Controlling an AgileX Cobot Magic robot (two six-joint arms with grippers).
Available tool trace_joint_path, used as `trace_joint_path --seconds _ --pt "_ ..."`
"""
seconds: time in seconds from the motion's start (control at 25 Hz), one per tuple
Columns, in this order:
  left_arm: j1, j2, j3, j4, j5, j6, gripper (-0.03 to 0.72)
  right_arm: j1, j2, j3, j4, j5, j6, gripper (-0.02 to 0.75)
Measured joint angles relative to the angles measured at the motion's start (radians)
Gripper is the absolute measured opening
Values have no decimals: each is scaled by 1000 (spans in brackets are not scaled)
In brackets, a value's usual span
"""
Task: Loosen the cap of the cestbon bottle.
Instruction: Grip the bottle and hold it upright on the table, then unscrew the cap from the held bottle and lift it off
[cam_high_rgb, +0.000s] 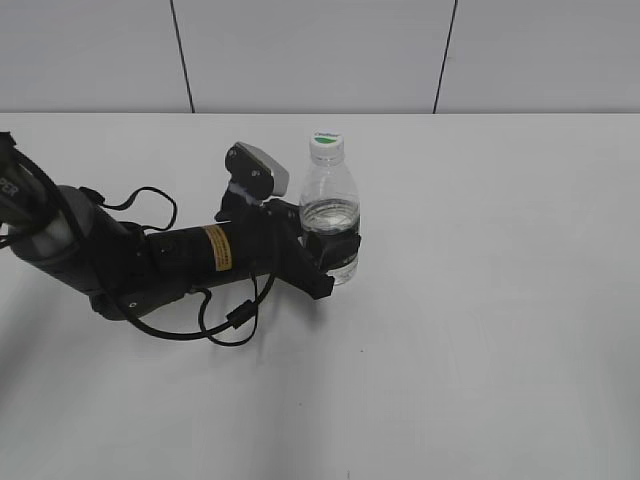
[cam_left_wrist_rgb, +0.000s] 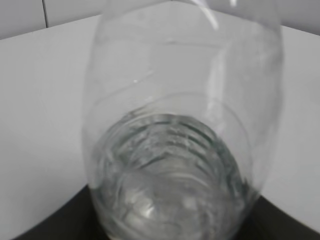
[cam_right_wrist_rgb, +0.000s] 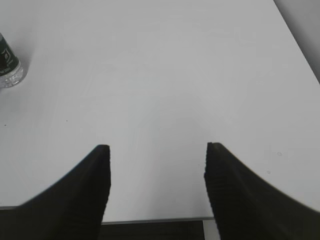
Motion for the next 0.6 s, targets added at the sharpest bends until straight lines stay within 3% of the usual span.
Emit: trace_joint_path --seconds 0.28,0.6 --pt "-1 0 0 -2 1 -1 366 0 15 -3 35 -1 16 465" --pt "-2 0 0 -3 1 -1 366 0 385 -126 76 -2 14 465"
